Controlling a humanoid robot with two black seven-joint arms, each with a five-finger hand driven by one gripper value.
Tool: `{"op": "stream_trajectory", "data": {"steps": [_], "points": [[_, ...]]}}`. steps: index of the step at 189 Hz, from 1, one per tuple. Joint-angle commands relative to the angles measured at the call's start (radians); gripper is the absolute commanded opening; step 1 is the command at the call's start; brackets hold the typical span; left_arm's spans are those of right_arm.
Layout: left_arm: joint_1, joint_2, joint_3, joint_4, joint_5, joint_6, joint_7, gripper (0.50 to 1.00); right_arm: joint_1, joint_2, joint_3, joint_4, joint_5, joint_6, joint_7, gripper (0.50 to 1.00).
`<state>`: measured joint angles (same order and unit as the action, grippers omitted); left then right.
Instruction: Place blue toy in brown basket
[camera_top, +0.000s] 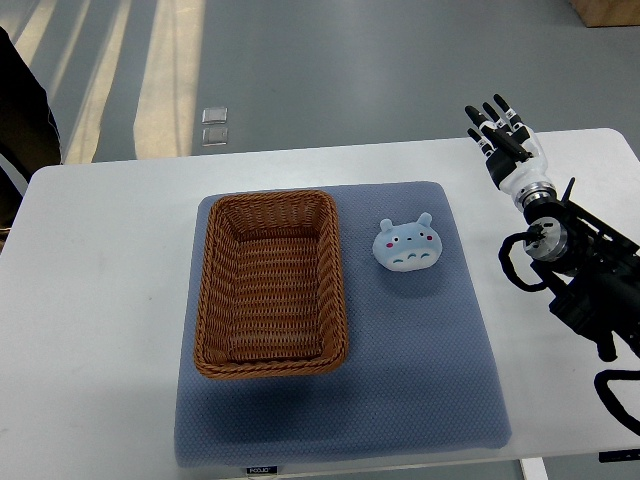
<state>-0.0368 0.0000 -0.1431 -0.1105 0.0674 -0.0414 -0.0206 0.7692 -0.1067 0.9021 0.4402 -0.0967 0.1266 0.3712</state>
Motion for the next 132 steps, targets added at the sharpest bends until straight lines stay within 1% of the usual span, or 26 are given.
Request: {"op": "stream_trajectory", "data": {"steps": [1,132], "points": [[0.0,0.0,-0.001,0.0,0.0,0.0,-0.002,1.0,-0.001,-0.001,0.001,0.0,0.0,0.001,0.0,0.913],[0.011,0.0,-0.001,0.0,0.0,0.0,-0.005,1.0,0.009,-0.001,-0.005,0.0,-0.005,0.001,0.0,0.911]]}}
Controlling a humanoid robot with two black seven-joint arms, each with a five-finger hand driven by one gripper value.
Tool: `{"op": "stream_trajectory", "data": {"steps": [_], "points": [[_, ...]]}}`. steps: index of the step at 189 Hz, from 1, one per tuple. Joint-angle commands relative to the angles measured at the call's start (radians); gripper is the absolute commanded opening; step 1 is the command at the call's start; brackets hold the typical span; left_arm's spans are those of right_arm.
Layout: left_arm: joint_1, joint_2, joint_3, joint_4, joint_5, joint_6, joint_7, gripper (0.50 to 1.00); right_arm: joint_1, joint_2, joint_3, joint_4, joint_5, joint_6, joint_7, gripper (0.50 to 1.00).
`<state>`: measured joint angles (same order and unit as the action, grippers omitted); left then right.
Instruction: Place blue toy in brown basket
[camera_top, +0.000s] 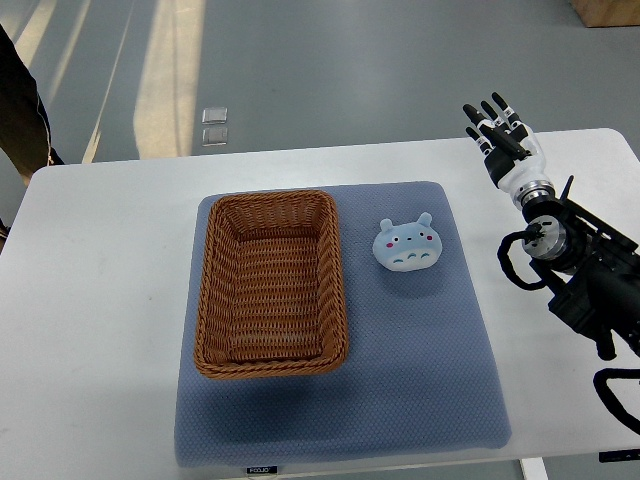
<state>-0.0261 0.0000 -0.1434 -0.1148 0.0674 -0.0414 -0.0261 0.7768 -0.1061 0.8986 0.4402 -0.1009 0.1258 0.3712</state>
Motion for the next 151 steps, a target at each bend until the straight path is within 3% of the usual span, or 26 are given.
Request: {"op": "stream_trajectory", "data": {"steps": [1,110,151], "points": [[0.0,0.0,-0.001,0.004,0.0,0.0,0.0,1.0,0.001,-0.001,-0.001,0.0,0.0,0.0,0.0,0.913],[0.0,0.0,-0.001,0.003,0.0,0.0,0.0,1.0,0.036,-0.063,-0.006,0.043,-0.014,-0.02,-0.009,0.913],[0.0,0.0,-0.001,0.003,0.0,0.0,0.0,1.0,0.14,-0.198,-0.194,0.109,-0.134,-0.041,-0.011,0.911]]}}
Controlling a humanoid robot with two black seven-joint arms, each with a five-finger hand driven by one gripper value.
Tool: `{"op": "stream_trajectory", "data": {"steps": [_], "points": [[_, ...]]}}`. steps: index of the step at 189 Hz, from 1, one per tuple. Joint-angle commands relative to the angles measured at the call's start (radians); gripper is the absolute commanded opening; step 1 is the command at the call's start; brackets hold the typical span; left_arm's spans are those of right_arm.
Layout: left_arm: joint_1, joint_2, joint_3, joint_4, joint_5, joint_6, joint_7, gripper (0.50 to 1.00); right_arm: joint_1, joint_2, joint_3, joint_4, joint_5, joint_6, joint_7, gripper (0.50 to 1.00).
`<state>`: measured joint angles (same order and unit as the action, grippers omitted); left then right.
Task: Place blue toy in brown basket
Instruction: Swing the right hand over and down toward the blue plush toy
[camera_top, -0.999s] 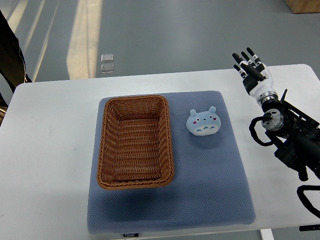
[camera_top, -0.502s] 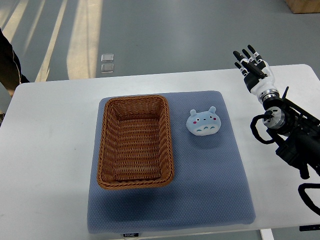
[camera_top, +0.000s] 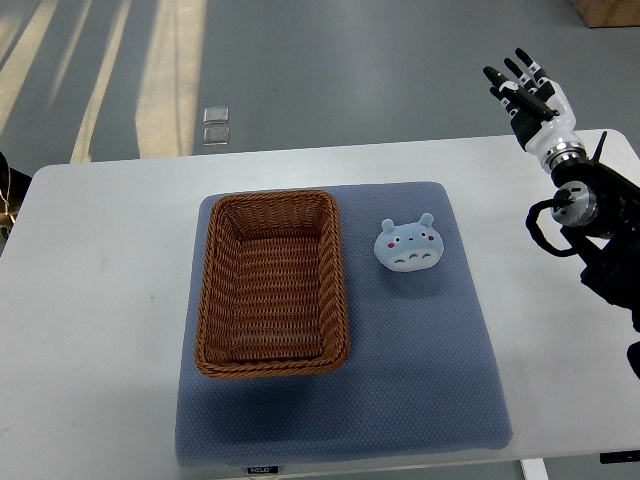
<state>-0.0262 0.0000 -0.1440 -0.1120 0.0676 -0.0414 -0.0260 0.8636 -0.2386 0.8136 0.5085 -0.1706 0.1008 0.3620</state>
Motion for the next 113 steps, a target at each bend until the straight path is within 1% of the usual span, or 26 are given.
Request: {"op": "stream_trajectory", "data": {"steps": [1,19,38,52,65,81,90,92,107,113], "points": [[0.0,0.0,0.0,0.0,0.0,0.0,0.0,1.0,0.054,-0.065,-0.109,0.041,-0.064,-0.016,-0.002,0.911],[0.0,0.0,0.001,0.0,0.0,0.0,0.0,1.0,0.127,-0.146,-0.26,0.078,-0.176,-0.03,-0.012,0.911],[-0.001,0.0,0.001,0.0,0.0,0.0,0.0,1.0,0.221,-0.223,-0.425,0.122,-0.299,-0.018,-0.014,0.911],[0.0,0.0,0.001,0.0,0.0,0.0,0.0,1.0,0.301,-0.286,-0.57,0.177,-0.403,-0.006,-0.014,0.911],[0.0,0.0,0.001,0.0,0.0,0.0,0.0,1.0,0.396,-0.335,-0.711,0.242,-0.501,0.049,-0.014,0.911],[0.0,0.0,0.001,0.0,0.0,0.0,0.0,1.0,0.489,-0.373,-0.835,0.318,-0.587,0.109,-0.017,0.911],[0.0,0.0,0.001,0.0,0.0,0.0,0.0,1.0,0.561,-0.393,-0.922,0.367,-0.648,0.151,-0.043,0.911],[0.0,0.0,0.001,0.0,0.0,0.0,0.0,1.0,0.561,-0.393,-0.922,0.367,-0.649,0.151,-0.043,0.911],[0.0,0.0,0.001,0.0,0.0,0.0,0.0,1.0,0.676,-0.403,-1.045,0.416,-0.734,0.235,-0.094,0.909],[0.0,0.0,0.001,0.0,0.0,0.0,0.0,1.0,0.701,-0.401,-1.076,0.427,-0.747,0.254,-0.104,0.909]]}}
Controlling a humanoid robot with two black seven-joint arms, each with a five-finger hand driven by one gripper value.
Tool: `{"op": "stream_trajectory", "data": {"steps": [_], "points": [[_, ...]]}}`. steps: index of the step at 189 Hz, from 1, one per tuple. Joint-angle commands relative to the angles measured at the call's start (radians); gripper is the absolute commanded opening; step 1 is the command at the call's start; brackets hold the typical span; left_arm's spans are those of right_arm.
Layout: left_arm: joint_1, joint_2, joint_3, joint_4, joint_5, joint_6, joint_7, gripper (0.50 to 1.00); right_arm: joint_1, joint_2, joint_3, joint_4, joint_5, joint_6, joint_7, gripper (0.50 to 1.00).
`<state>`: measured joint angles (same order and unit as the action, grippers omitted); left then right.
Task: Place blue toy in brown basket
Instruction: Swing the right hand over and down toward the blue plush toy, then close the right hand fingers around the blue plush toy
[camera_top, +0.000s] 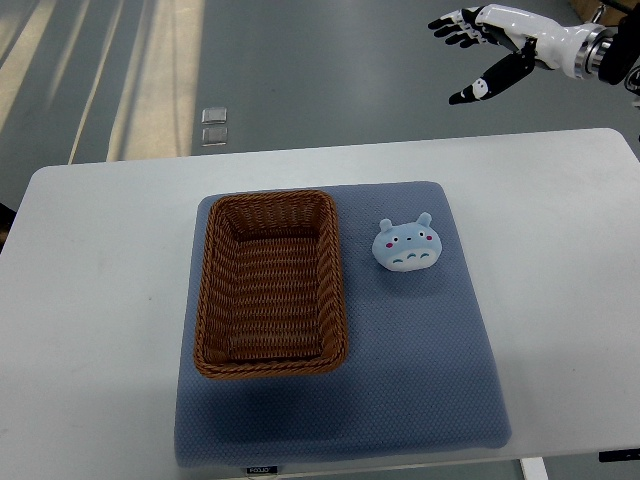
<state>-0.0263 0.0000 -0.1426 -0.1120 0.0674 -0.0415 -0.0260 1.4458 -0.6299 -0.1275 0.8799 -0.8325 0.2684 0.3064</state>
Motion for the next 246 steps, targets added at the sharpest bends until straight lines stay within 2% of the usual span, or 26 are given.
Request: {"op": "stream_trajectory", "data": {"steps": [1,26,36,51,66,114,163,198,246], "points": [[0.0,0.0,0.0,0.0,0.0,0.0,0.0,1.0,0.128,-0.01,-0.147,0.06,-0.089,0.095,-0.055,0.909],[-0.001,0.0,-0.002,0.0,0.0,0.0,0.0,1.0,0.225,-0.008,-0.325,0.152,-0.103,0.187,-0.162,0.907],[0.0,0.0,-0.002,0.0,0.0,0.0,0.0,1.0,0.263,-0.005,-0.374,0.182,-0.105,0.228,-0.187,0.907],[0.0,0.0,0.0,0.0,0.0,0.0,0.0,1.0,0.306,0.002,-0.383,0.199,-0.103,0.285,-0.194,0.907],[0.0,0.0,-0.002,0.0,0.0,0.0,0.0,1.0,0.334,0.033,-0.383,0.203,-0.099,0.308,-0.196,0.907],[0.0,0.0,0.0,0.0,0.0,0.0,0.0,1.0,0.318,0.118,-0.379,0.197,-0.066,0.247,-0.197,0.907],[0.0,0.0,-0.002,0.0,0.0,0.0,0.0,1.0,0.196,0.183,-0.377,0.179,-0.066,0.173,-0.199,0.907],[0.0,0.0,-0.002,0.0,0.0,0.0,0.0,1.0,0.101,0.257,-0.348,0.102,-0.068,0.152,-0.199,0.907],[0.0,0.0,-0.002,0.0,0.0,0.0,0.0,1.0,0.024,0.306,-0.316,0.073,-0.082,0.12,-0.201,0.907]]}}
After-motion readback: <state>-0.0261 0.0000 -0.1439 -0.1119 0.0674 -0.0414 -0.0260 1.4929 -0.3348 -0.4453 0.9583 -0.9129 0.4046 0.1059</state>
